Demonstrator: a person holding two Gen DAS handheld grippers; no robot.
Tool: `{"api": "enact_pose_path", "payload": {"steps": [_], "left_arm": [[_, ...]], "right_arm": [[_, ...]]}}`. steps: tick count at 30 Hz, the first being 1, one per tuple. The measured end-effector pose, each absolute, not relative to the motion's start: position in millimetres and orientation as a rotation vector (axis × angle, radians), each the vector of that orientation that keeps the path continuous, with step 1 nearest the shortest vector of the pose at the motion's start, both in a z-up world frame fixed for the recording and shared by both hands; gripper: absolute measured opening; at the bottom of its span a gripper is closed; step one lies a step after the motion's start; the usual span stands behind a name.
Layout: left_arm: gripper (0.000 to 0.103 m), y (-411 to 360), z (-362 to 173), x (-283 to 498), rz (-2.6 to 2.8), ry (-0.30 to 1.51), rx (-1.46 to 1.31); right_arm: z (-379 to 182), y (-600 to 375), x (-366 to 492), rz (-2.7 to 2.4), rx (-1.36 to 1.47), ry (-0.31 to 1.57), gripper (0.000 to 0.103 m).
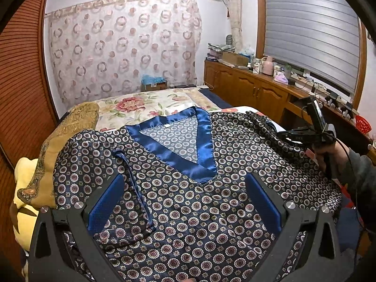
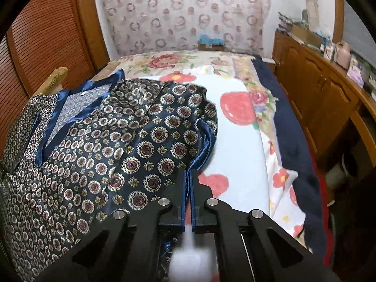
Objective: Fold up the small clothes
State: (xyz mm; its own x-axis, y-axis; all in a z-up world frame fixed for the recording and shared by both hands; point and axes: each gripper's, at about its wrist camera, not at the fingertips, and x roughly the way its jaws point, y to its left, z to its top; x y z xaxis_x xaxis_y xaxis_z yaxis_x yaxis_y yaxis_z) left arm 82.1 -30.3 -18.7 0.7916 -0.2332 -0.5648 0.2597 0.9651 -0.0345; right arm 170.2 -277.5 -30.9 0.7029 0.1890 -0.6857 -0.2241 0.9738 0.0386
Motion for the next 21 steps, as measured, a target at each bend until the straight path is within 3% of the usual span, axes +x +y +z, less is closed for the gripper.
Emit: {"api": "enact_pose_path", "payload": {"steps": [12, 14, 16, 21], "left_arm": [[0.103, -18, -25, 81, -0.269, 0.607, 0.001], [0.103, -15, -25, 80, -0.268, 0.605, -0.005], [0.103, -12, -25, 80, -0.262, 0.605, -0.005], [0.103, 4, -26, 83, -0.235, 0.607, -0.003]], "right_arm": [[11, -232, 143, 0.415, -0.049, 0.616, 0.002], [14, -227, 141, 0.451, -0.045, 0.606, 0.012], [15, -227, 137, 0.428, -0.060, 0.593, 0.040], [12, -236, 141, 0.337, -0.096, 0.604, 0.043]]}}
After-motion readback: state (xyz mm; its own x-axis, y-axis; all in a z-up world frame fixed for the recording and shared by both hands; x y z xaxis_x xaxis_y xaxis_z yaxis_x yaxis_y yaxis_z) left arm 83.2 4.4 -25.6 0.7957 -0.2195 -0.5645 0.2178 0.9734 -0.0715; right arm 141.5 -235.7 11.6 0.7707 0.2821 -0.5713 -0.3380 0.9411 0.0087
